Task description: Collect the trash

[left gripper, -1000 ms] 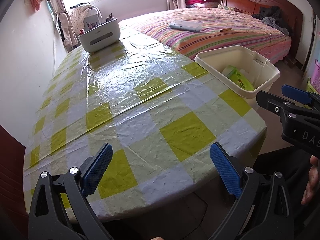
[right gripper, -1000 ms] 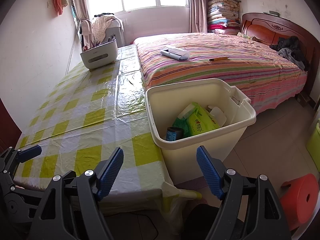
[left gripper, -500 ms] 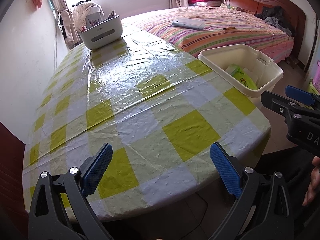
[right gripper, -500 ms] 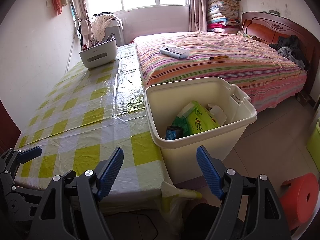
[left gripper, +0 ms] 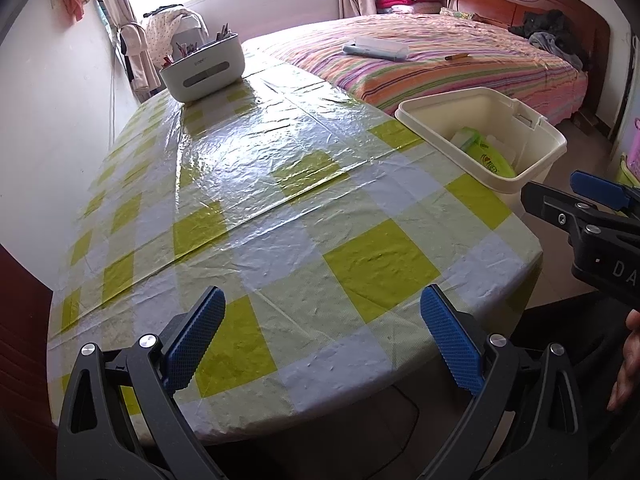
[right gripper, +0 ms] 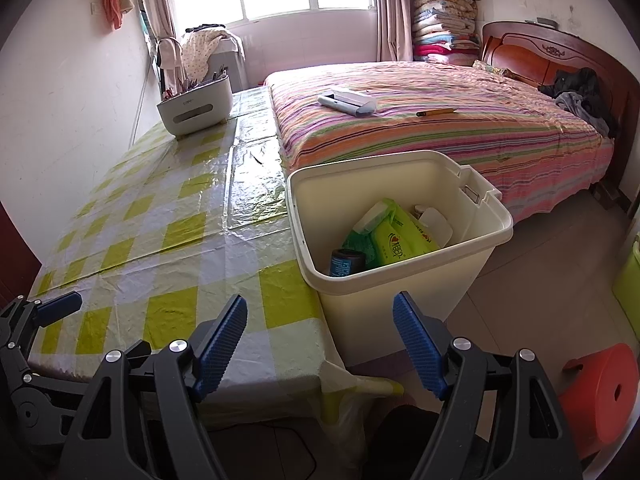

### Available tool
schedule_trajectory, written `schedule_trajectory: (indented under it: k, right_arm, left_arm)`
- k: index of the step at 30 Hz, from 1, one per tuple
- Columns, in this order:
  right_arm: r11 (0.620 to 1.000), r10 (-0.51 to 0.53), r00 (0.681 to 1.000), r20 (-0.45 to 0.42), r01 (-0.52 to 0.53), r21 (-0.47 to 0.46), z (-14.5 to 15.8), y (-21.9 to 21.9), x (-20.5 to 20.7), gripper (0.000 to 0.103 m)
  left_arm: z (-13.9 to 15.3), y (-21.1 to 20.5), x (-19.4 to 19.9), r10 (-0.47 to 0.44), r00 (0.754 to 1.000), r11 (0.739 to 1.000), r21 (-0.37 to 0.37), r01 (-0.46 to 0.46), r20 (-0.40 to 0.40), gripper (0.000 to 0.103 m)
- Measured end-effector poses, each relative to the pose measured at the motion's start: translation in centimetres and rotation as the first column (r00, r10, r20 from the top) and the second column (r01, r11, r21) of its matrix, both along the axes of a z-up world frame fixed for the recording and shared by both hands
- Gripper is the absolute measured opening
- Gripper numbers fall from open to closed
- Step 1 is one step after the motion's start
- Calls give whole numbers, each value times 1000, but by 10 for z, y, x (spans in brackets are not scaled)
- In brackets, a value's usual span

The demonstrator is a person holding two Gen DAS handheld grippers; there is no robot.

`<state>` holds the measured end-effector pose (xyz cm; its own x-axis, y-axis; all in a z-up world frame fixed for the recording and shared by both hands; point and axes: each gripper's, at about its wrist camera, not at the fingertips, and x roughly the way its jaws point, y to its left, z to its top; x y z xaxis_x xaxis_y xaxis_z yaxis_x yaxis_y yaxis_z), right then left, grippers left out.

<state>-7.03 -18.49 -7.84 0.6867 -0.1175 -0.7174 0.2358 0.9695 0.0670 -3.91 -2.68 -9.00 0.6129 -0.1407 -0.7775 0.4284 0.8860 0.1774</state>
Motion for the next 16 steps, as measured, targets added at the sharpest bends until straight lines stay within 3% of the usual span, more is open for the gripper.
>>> schedule_trajectory:
  k: [16]
  right_arm:
    - [1000, -3, 1000, -1, 3, 1, -1, -1, 1, 73]
  left_arm:
    - [0, 3, 4, -2, 999, 999, -34, 0, -39, 97]
